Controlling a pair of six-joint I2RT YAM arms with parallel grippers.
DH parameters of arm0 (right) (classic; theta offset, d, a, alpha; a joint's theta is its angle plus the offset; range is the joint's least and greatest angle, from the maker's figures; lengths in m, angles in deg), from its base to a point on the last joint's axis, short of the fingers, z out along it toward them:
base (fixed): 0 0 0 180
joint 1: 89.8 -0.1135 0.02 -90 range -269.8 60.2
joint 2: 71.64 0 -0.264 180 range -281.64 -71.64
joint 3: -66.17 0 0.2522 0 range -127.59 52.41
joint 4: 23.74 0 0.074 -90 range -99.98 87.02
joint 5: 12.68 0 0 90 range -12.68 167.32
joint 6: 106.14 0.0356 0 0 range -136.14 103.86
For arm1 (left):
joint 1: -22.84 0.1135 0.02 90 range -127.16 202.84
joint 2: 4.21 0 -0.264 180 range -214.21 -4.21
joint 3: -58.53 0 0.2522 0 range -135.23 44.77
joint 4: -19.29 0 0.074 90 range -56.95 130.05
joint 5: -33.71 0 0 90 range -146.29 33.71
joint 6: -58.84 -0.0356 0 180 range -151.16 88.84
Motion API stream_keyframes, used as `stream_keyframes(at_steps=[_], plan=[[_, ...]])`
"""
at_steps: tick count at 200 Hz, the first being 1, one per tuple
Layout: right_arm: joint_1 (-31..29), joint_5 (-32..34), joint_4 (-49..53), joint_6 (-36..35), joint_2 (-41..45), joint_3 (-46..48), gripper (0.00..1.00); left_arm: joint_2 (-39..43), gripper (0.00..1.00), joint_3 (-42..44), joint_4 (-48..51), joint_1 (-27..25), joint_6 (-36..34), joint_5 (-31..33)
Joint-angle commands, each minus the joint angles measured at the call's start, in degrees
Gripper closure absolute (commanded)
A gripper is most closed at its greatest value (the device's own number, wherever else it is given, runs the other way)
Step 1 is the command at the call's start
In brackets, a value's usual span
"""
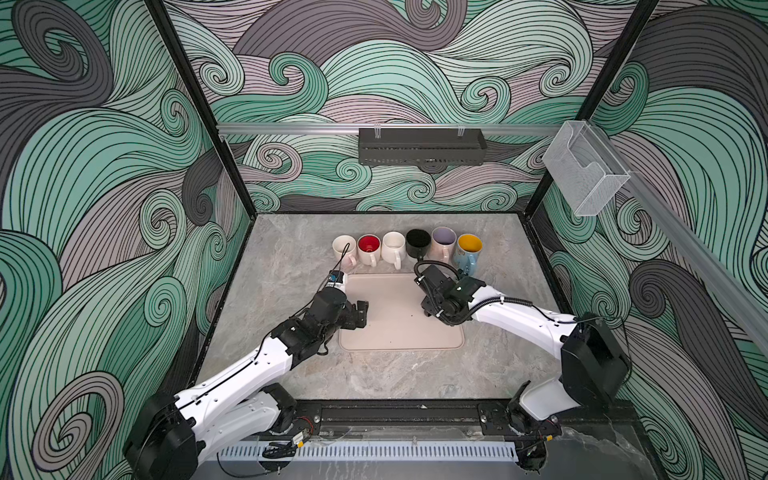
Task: Turn the mug right side up
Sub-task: 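Lower the right gripper onto the black mug's rim and grasp it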
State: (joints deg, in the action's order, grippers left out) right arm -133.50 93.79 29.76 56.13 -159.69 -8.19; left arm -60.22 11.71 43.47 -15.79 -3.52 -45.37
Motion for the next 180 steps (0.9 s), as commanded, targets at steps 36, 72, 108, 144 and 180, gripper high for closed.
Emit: stream_keyframes(at_steps=[36,72,108,144,180], plan=[[0.38,-0.7,5.16,-6.06,-1.76,-0.47,0.54,0.16,0.06,0.53,-0.28,0.31,0.85,-0.98],[0.52,0.91,7.27,-8.99,-2.0,-0.44,0.58,0.81,0.06,1.02,-0.47,0.32,0.42,-0.8],[1.9,2.69,7.18,-16.76,-2.14,-1.01,0.6,0.75,0.06,1.67,-1.23,0.31,0.5,-1.0],[3.73,1.47,6.19,-24.56,-5.56,-3.39,0.69,-0.02,0.06,1.81,-1.2,0.31,1.53,-1.81],[4.11,0.33,3.78,-27.78,-7.35,-3.31,0.8,-1.2,0.06,1.43,-1.62,0.36,2.07,-3.77]])
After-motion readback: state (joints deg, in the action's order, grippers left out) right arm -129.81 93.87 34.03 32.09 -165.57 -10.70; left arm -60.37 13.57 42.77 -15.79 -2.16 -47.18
